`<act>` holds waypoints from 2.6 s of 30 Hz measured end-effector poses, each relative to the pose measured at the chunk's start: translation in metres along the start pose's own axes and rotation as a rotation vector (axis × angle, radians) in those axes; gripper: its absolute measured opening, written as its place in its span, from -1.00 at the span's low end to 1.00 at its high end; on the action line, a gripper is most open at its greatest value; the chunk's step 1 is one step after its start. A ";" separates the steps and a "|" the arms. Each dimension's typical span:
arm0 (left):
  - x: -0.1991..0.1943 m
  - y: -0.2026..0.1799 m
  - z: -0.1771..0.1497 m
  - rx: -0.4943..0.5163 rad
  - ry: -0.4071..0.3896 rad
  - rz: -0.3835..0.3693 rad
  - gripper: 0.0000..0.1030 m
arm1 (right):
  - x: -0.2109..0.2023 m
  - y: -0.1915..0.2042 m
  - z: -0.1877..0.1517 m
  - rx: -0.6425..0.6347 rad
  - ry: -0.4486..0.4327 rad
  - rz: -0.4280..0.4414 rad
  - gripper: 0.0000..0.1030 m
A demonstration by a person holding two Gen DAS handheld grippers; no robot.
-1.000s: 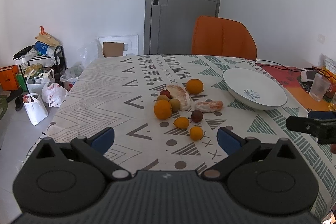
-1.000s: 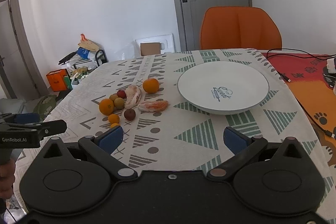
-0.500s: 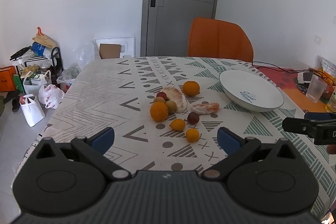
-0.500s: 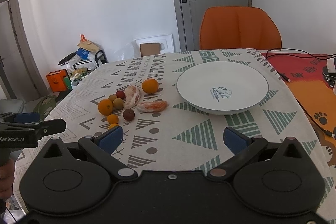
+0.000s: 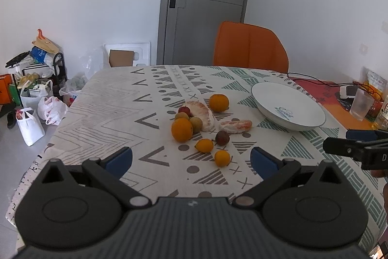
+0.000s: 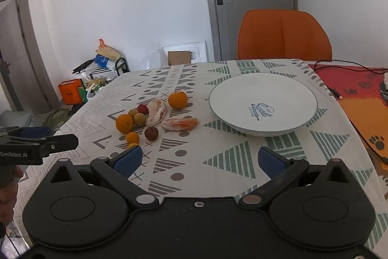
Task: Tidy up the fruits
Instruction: 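Move both tools toward the fruit cluster on the table, then grasp the dark brown round fruit with the right gripper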
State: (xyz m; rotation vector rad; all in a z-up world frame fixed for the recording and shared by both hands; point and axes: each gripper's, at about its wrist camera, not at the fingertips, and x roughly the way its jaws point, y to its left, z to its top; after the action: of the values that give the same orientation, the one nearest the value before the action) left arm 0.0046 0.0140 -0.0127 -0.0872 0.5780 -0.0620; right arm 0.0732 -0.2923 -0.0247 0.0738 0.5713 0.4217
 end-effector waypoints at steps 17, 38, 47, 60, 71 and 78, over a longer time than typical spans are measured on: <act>0.033 0.019 -0.001 -0.041 0.002 -0.027 0.87 | 0.038 -0.006 -0.004 -0.005 0.016 0.028 0.98; 0.083 0.020 -0.003 -0.080 0.048 -0.103 0.08 | 0.090 0.004 -0.004 0.002 0.070 0.092 0.19; 0.106 0.012 -0.001 -0.081 0.075 -0.153 -0.08 | 0.104 0.006 -0.004 0.021 0.110 0.116 -0.10; 0.109 0.025 -0.002 -0.123 0.079 -0.159 -0.49 | 0.133 0.032 0.005 -0.025 0.126 0.192 -0.31; 0.104 0.039 -0.001 -0.127 0.056 -0.122 -0.58 | 0.151 0.051 0.004 -0.044 0.121 0.191 -0.56; 0.112 0.030 -0.004 -0.102 0.099 -0.102 -0.57 | 0.133 0.042 0.002 -0.024 0.085 0.178 -0.57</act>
State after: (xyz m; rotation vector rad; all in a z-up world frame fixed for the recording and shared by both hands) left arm 0.0972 0.0346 -0.0793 -0.2136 0.6756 -0.1362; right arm 0.1593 -0.2001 -0.0833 0.0846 0.6458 0.6070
